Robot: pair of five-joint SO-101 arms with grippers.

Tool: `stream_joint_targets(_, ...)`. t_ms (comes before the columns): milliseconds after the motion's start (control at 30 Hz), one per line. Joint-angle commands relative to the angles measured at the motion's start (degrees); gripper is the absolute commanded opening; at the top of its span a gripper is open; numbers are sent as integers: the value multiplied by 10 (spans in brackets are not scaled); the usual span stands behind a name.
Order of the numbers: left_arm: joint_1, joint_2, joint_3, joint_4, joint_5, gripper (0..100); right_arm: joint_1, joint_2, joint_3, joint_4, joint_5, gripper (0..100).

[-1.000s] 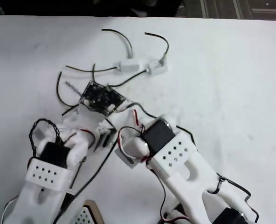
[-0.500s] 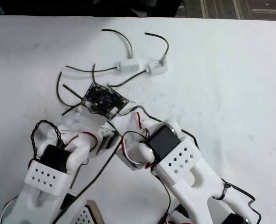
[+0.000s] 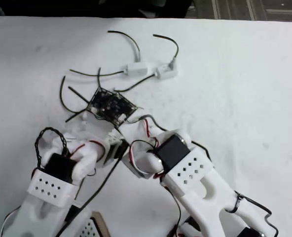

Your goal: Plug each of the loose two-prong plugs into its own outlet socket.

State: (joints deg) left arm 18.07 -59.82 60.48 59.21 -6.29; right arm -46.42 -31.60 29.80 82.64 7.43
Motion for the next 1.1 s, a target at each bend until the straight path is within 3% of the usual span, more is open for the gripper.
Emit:
stream_joint_targets(0,26,-21,-22,1,-4,253,-10,1,0,-4,-3,17)
stream_joint_targets(267,-47,-20,5,-4,-12,252,-7,0,-54,14,-3,17)
stream_joint_targets(400,-48,-20,36,-6,-56,252,-7,0,-106,51,-3,17)
stream_joint_targets(1067,-70,-17,60,-33,-61,252,-11,1,-222,119,-3,17)
